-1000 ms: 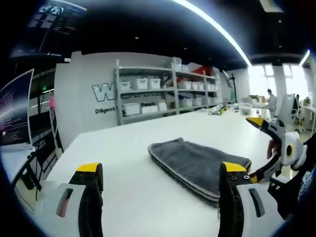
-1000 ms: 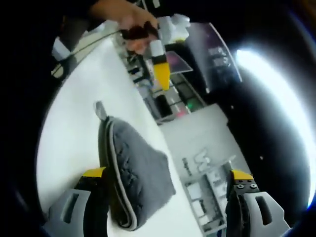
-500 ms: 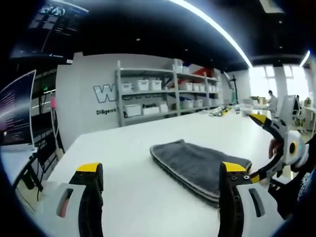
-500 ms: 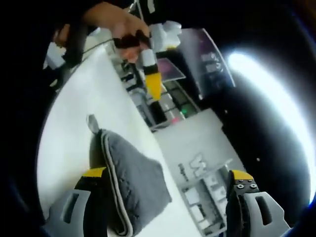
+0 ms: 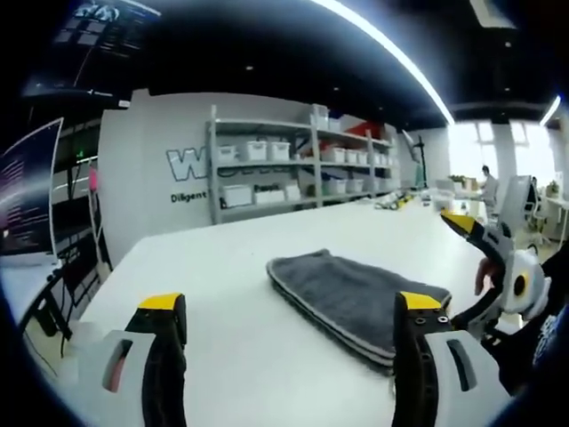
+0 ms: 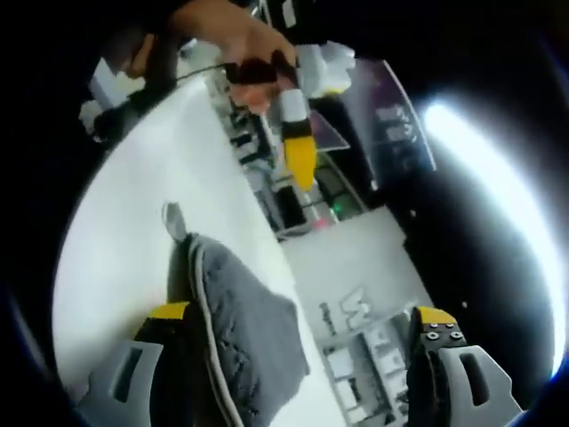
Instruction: Open the folded towel by lifting each exposed corner and separating the folded layers until the towel lies flat within the target outline without major curled edges
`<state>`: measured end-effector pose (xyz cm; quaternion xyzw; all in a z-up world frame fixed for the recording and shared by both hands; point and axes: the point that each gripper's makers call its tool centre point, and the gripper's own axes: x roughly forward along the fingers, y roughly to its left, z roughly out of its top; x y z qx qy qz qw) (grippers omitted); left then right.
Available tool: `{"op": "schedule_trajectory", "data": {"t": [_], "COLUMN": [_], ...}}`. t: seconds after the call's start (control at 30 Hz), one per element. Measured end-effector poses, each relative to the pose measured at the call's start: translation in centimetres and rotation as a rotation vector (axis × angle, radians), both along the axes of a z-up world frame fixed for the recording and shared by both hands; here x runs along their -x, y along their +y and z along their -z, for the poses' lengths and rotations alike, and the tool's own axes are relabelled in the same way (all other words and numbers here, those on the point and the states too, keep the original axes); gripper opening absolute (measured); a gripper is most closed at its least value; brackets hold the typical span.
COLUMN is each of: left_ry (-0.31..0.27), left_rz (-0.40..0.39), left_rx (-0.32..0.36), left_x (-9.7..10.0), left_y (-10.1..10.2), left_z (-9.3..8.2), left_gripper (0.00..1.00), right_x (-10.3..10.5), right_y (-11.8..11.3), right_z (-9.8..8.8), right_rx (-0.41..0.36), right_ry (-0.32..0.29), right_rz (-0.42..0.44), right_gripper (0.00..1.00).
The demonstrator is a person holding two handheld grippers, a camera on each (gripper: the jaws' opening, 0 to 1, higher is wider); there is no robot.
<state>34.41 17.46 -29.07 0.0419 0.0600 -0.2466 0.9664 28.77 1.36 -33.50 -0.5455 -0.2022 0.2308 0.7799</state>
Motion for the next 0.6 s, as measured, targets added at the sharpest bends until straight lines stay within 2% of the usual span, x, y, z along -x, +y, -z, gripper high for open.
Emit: {"op": "schedule_trajectory", "data": {"t": [0.13,0.23,0.33,0.47,0.6], "left_ry": [0.003,-0.003,-0.005,0.005,0.039], "left_rz": [0.0,-0.001,0.001,0.016,0.028], "left_rx": [0.01,0.025,0.033,0.031,0.042], "left_x": [-0.2,-0.3,-0.4,-0.7,-1.5], "left_y": [0.1,0.1,0.0,-0.3,-0.4], "left_z": [-0.1,-0.4,-0.5,-0.5,-0.1], "left_gripper": [0.93,0.93,0.92,0.88,0.87], "right_x": [0.2,0.3,0.1,0.4,0.6], "right_y": [0.2,0.1,0.5,1.4,2.6], "right_z": [-1.2,-1.7,-0.7,-0.2,0.5], "right_rx": [-0.02,-0.033,-0.004,0.029,0.066], "right_ry": [-0.059,-0.074,-0.05,-0.044,-0.023], "right_rz": [-0.007,-0.007,-0.014,-0.038,-0.068], "right_gripper": [0.96,0.91,0.85,0.7,0.59]}}
